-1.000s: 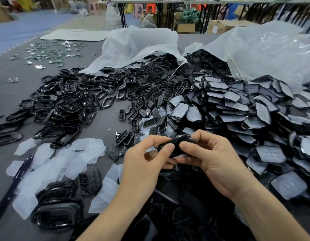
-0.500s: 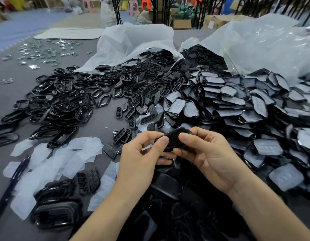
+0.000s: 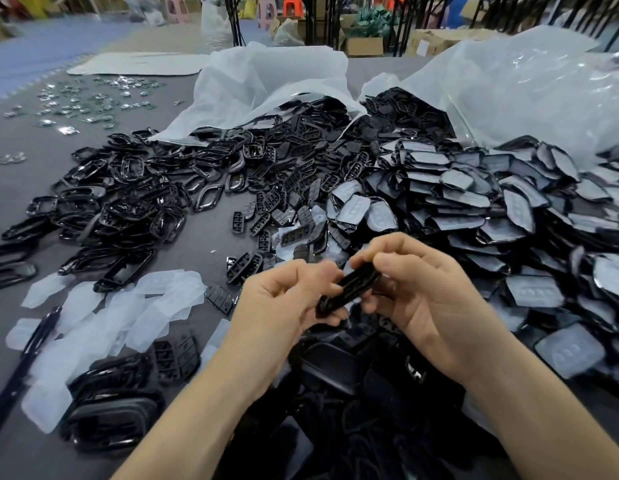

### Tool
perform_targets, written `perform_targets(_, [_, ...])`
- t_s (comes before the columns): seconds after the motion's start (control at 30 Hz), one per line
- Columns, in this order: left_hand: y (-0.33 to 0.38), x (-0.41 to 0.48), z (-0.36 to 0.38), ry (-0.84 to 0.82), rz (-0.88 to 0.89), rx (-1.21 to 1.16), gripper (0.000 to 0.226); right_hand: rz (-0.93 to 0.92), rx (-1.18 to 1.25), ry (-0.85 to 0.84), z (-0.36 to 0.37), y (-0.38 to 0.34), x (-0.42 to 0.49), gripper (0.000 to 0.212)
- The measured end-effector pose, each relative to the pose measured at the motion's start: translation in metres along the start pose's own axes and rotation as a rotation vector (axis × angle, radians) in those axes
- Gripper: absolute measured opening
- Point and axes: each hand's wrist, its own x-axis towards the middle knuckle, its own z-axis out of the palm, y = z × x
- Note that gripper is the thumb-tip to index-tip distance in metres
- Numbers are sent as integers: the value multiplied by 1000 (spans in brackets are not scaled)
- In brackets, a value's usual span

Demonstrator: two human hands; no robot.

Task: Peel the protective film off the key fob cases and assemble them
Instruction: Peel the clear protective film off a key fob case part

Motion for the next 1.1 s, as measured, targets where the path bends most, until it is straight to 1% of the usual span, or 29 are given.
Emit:
perform_targets(0.03, [0,0,-2,-20,34,113,22,-54,-118,8,1,-1,-1,9])
perform_targets(0.1, [-1,0,-5,-55,79,287,16,-201,-490,43,2,-3,-3,23])
perform_targets(0.13, [-1,0,-4,-75,73,314,15,-262,-672,51,3,-3,-4,30])
perform_targets(0.17, [-2,-1,-4,-101,57,323,16,-300,-802,52,4,-1,-4,34])
perform_targets(0.2, [-2,-1,-4,-126,42,334,18,-328,-875,49,5,1,-5,36])
perform_targets(0.27, [-2,-2,-3,-128,43,360,16,-391,-926,62,7,4,-5,36])
perform_targets(0.3, [-2,-1,-4,-88,58,349,15,-436,-934,80,6,4,-5,34])
perform_targets(0.37, [-1,3,-9,57,100,300,13,-527,-978,146,2,3,-5,30])
perform_targets(0.43, [0,7,-17,202,120,239,14,-571,-1080,213,-3,-1,-3,27])
perform_targets(0.5, [1,10,-24,289,127,166,17,-556,-1182,214,-6,0,-2,26])
perform_targets(0.53, [1,11,-26,313,133,123,19,-523,-1241,181,-6,3,-2,25])
perform_targets(0.63, [0,12,-27,354,171,6,20,-373,-1434,1,-3,20,0,31])
perform_targets(0.67, [0,12,-26,370,184,-18,19,-346,-1478,-33,-2,25,0,33])
perform_targets(0.73, [1,12,-25,425,209,-70,21,-355,-1498,-19,0,28,-1,30])
perform_targets(0.8, [3,11,-24,483,239,-127,22,-446,-1491,0,5,28,-2,25])
perform_targets(0.83, [5,10,-24,500,251,-144,24,-495,-1497,-29,11,28,-2,25])
perform_targets(0.87, [6,10,-23,509,260,-153,25,-513,-1514,-91,17,29,-2,26])
perform_targets(0.9, [7,10,-22,510,264,-157,25,-488,-1549,-175,22,32,-2,28])
perform_targets(0.93, [8,9,-22,506,266,-157,26,-432,-1597,-257,27,36,-2,31])
perform_targets(0.97, [7,9,-21,496,267,-157,26,-357,-1635,-305,30,41,-1,35])
perform_targets(1.03, [6,9,-19,473,267,-157,27,-254,-1680,-262,33,46,1,43])
perform_targets(1.1, [5,8,-17,465,261,-145,27,-250,-1705,-158,36,47,5,45])
